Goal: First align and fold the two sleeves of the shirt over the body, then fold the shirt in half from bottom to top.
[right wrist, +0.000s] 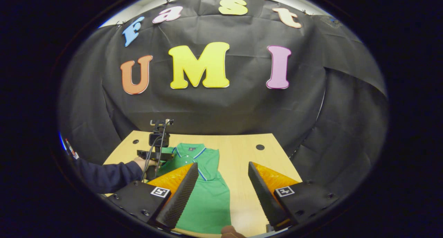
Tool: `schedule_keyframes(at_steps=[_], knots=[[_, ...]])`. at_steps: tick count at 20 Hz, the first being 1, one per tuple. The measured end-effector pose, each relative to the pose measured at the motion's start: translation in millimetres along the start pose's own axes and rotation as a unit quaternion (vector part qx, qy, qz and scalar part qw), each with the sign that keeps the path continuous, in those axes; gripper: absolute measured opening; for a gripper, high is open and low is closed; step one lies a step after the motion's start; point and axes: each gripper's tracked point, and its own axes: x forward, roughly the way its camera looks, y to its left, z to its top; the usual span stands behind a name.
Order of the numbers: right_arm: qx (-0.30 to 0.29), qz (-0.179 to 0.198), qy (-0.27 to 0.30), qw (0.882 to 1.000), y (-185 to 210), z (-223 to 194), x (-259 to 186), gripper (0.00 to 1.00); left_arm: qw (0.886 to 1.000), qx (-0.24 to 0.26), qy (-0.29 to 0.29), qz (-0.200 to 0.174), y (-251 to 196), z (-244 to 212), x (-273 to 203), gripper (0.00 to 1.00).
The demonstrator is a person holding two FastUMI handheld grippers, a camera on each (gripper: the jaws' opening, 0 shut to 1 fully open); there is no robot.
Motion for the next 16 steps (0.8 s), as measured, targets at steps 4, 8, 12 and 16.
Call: schedule_keyframes(at_steps=[4,8,12,16], knots=[[0.005,0.002,0.008,1.000,-9.5,-9.3,7.9,0.92,0.999,-0.027,-0.013,-0.015,-1.1,5.4,-16.9,0.28],[0.009,0.006,0.003,1.000,-8.6,-10.1,12.3,0.92,0.999,-0.018,-0.035,-0.001,11.8,19.3,-52.2,0.74],[-0.016,0.021,-0.022,0.999,2.2,-1.5,12.1,0.94,0.997,-0.003,-0.080,0.003,19.7,45.1,-113.2,0.84],[-0.061,0.029,-0.071,0.995,9.6,6.9,5.4,0.94,0.987,0.030,-0.159,0.010,27.6,77.9,-188.2,0.98]])
